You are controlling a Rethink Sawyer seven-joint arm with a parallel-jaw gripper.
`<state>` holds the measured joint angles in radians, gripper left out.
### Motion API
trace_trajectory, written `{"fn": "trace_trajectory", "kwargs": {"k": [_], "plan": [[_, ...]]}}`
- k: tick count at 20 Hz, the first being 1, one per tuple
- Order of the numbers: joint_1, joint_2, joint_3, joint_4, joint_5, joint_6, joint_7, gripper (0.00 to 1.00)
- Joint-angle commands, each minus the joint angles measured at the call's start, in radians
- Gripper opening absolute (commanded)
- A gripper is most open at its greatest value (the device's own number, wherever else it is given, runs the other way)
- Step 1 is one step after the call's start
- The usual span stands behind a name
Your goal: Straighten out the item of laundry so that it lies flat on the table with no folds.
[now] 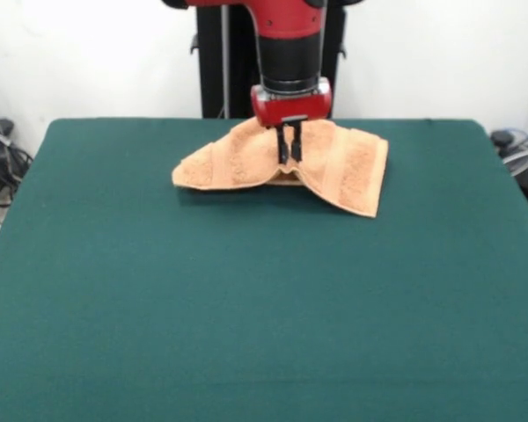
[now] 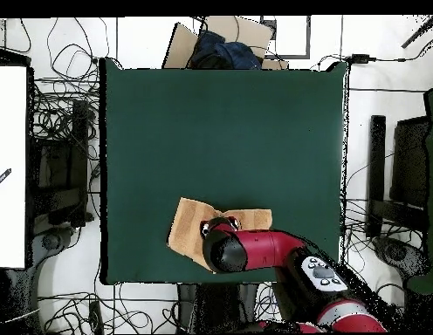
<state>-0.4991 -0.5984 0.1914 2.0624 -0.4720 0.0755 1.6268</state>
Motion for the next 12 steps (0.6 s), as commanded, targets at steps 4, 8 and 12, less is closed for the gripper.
{"fn": "trace_trajectory", "kwargs": {"k": [4, 8, 12], "plan": [[0.02, -0.028, 0.137, 0.004, 0.055, 0.091, 0.104, 0.0], [0.037, -0.056, 0.156, -0.005, 0.081, 0.12, 0.109, 0.0], [0.043, -0.043, 0.175, -0.03, 0.091, 0.101, 0.113, 0.0]]}}
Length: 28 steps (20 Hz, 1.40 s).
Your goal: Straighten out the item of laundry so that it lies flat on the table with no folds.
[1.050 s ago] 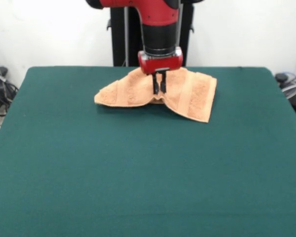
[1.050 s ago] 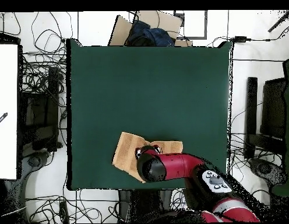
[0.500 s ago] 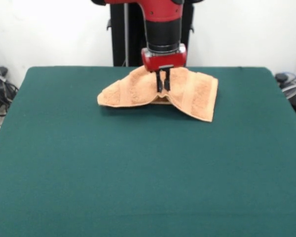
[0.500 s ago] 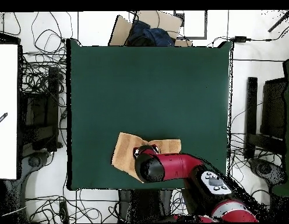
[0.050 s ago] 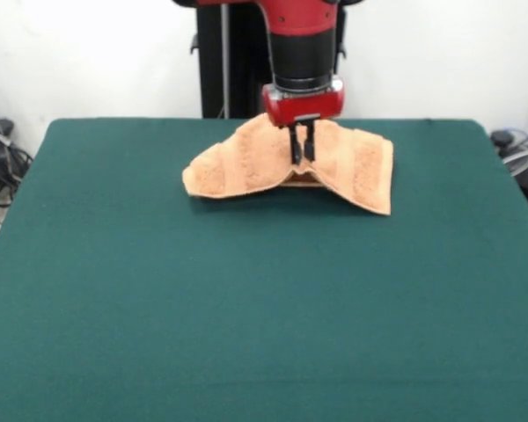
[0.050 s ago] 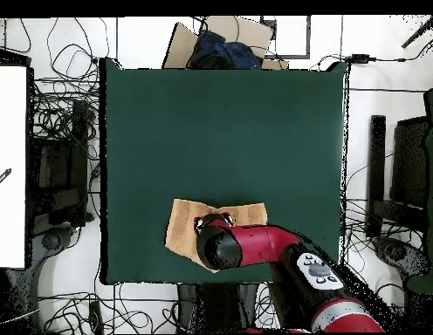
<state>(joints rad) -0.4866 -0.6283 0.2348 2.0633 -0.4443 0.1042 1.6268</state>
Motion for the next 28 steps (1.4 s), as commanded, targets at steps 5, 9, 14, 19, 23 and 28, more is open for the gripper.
{"fn": "trace_trajectory", "kwargs": {"k": [5, 9, 14, 19, 23, 28], "plan": [[0.034, -0.022, 0.148, -0.054, 0.08, 0.096, 0.098, 0.0], [0.056, -0.05, 0.147, -0.077, 0.097, 0.134, 0.088, 0.0], [0.053, -0.031, 0.162, -0.098, 0.108, 0.141, 0.076, 0.0], [0.043, -0.028, 0.175, -0.097, 0.105, 0.134, 0.073, 0.0], [0.052, -0.051, 0.175, -0.109, 0.108, 0.149, 0.078, 0.0], [0.086, -0.057, 0.168, -0.179, 0.125, 0.265, 0.041, 0.0]]}}
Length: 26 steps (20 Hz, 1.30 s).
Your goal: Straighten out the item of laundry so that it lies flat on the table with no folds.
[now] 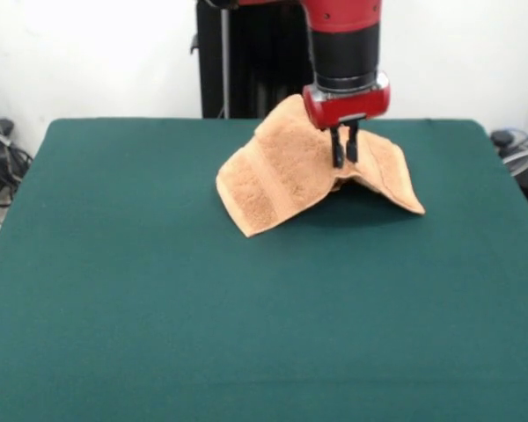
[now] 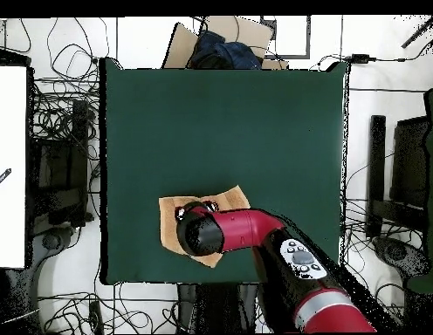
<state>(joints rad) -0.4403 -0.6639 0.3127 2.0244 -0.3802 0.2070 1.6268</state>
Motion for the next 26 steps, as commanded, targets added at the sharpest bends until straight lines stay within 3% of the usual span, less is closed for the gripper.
{"fn": "trace_trajectory", "kwargs": {"k": [1, 8, 14, 26], "plan": [[0.04, -0.011, 0.091, -0.151, 0.056, 0.163, 0.035, 0.0], [0.057, 0.035, 0.076, -0.219, 0.031, 0.192, 0.032, 0.0], [0.093, 0.026, 0.042, -0.258, 0.047, 0.299, 0.055, 0.0], [0.137, 0.122, 0.04, -0.434, 0.054, 0.377, 0.064, 0.0]]}}
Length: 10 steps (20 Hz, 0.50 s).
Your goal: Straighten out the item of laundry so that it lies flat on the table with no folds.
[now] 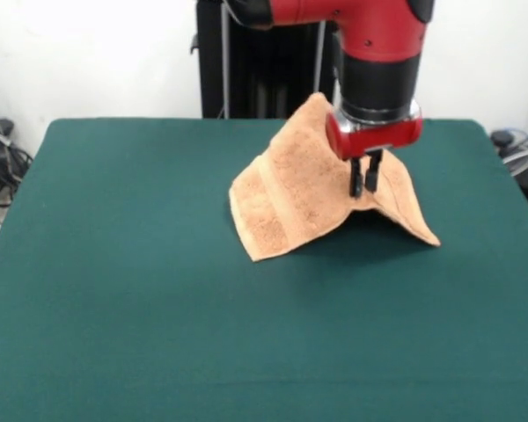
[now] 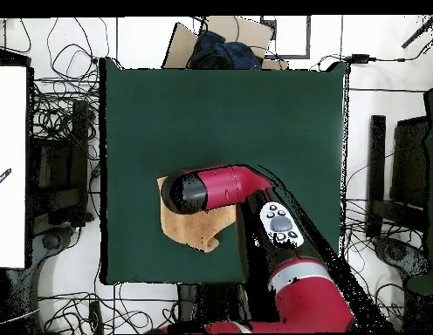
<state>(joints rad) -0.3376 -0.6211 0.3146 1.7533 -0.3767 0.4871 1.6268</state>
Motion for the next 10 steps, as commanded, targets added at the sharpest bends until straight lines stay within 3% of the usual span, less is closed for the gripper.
{"fn": "trace_trajectory", "kwargs": {"k": [1, 6, 10], "plan": [[0.038, 0.075, 0.036, -0.165, 0.052, 0.103, 0.068, 0.0], [0.043, 0.127, 0.046, -0.234, 0.049, 0.108, 0.048, 0.0], [0.029, 0.143, 0.062, -0.22, 0.049, 0.067, 0.04, 0.0]]}}
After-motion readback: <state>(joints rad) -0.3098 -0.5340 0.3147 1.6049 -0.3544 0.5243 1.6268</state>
